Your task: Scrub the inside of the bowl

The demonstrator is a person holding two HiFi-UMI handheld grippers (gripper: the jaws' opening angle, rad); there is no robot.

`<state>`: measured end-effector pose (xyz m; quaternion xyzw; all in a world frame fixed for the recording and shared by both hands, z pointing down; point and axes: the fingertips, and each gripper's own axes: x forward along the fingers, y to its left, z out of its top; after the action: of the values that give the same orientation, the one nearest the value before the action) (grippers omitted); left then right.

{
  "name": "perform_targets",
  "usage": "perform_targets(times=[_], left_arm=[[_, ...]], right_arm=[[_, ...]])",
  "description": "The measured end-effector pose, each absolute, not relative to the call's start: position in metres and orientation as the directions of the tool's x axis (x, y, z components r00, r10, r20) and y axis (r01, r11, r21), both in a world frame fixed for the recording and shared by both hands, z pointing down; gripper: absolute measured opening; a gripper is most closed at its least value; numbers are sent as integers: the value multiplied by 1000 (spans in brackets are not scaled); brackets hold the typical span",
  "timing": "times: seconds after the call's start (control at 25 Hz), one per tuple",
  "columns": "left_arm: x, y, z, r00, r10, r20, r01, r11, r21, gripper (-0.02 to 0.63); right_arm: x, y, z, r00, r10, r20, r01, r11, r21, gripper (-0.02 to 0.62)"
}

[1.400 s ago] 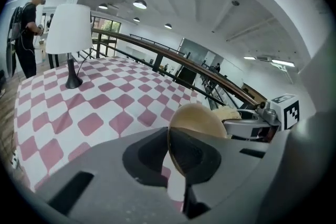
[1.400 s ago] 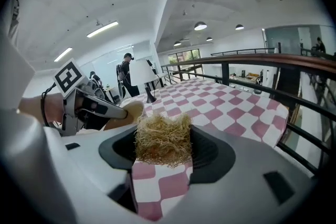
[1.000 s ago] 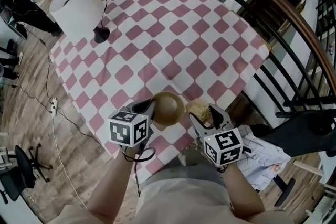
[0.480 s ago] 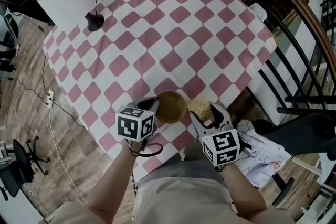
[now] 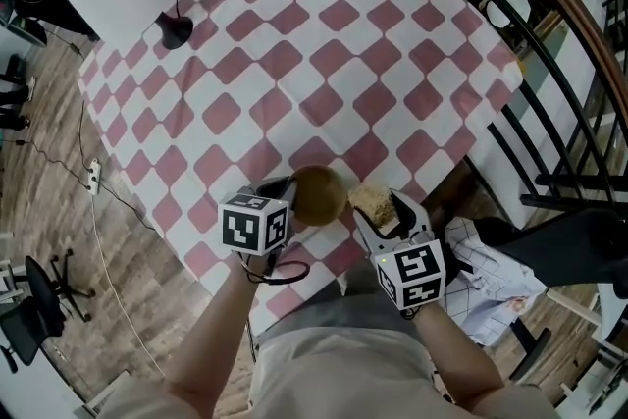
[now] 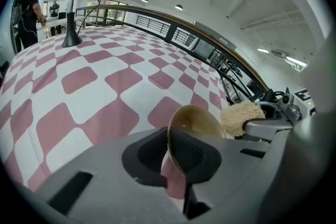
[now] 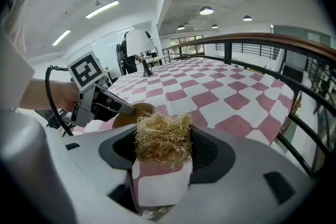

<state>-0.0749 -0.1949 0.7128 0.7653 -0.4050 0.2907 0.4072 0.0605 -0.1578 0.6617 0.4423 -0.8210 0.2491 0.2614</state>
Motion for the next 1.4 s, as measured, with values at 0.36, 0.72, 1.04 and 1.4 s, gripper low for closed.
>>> perform_targets(times=[0.36,0.72,1.04,1.4], left_arm=[[-76,-193,700,516,-429,742,-854,-321,408,124],[-93,-186,653,491,-513,705,-871,-324,371,123],[-98,-175,586,525,-598,605,-850,-406,336,77],[-103,-162,530,559,-624,545,-825,-483,293,35]], right_arm=[[62,-159,644,-462,-636,618,-859,494,-133,258],[57,-162,604,-459,-689,561,-862,499,-91,258],[48,-162,546,-475,-739,478,-859,507,-68,258],[52,-168,467,-446,-812,377,-874,486,11,258]])
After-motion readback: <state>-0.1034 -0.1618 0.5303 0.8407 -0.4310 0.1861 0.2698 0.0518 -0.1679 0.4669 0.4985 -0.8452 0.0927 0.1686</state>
